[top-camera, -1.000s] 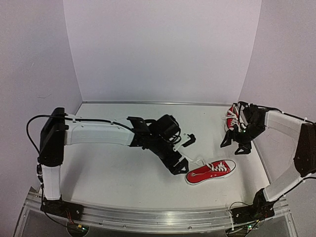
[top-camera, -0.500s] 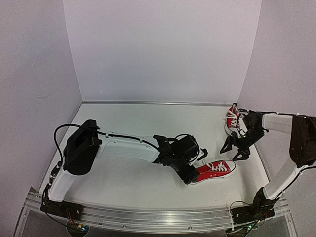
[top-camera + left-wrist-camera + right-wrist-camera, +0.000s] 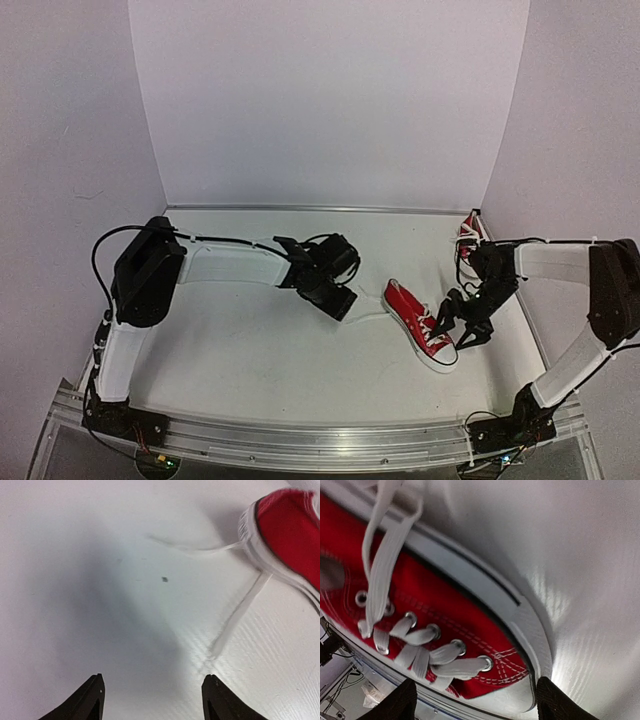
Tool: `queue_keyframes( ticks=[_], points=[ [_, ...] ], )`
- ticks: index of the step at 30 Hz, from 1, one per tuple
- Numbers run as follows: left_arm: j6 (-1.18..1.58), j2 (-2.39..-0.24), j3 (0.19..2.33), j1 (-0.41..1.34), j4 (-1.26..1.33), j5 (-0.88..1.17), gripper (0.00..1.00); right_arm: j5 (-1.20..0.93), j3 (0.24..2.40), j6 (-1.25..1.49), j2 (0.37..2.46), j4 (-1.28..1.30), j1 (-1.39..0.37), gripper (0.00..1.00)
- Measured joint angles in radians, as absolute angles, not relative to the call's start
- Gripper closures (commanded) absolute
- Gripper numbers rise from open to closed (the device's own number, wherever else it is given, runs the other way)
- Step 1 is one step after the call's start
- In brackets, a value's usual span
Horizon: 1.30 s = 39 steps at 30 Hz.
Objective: Tie the shoes
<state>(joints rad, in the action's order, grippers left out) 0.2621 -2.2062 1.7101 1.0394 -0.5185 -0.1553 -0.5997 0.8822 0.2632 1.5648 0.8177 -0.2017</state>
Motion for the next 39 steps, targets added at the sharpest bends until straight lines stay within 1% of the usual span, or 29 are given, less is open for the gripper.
queue_keyframes(
  ticks=[4,8,13,19,22,25,28,31,39],
  points=[
    [0.290,-2.132,1.644,0.993,-0.518,-0.149,0.25,-0.687,0.874,0.290,1.554,0.832,-0.262,0.21],
    [0.317,-2.052,1.573,1.013,-0.504,-0.121,0.24,-0.709,0.908,0.275,1.559,0.778,-0.293,0.21],
    [0.334,-2.022,1.549,1.036,-0.505,-0.102,0.23,-0.645,0.998,0.245,1.608,0.738,-0.291,0.22],
    [0.340,-2.021,1.548,1.033,-0.514,-0.104,0.23,-0.558,1.001,0.288,1.601,0.742,-0.290,0.26],
    [0.339,-2.012,1.547,1.031,-0.527,-0.109,0.23,-0.512,0.993,0.329,1.538,0.758,-0.290,0.26],
    [0.337,-1.995,1.547,1.031,-0.536,-0.108,0.23,-0.478,0.993,0.389,1.431,0.771,-0.289,0.23],
    [0.329,-1.979,1.547,1.031,-0.542,-0.109,0.22,-0.417,0.982,0.484,1.317,0.782,-0.286,0.31],
    [0.312,-1.974,1.548,1.031,-0.547,-0.109,0.22,-0.333,0.926,0.597,1.227,0.789,-0.286,0.32],
    [0.255,-1.974,1.555,1.031,-0.595,-0.108,0.22,-0.159,0.782,0.821,1.209,0.764,-0.279,0.36]
  ],
)
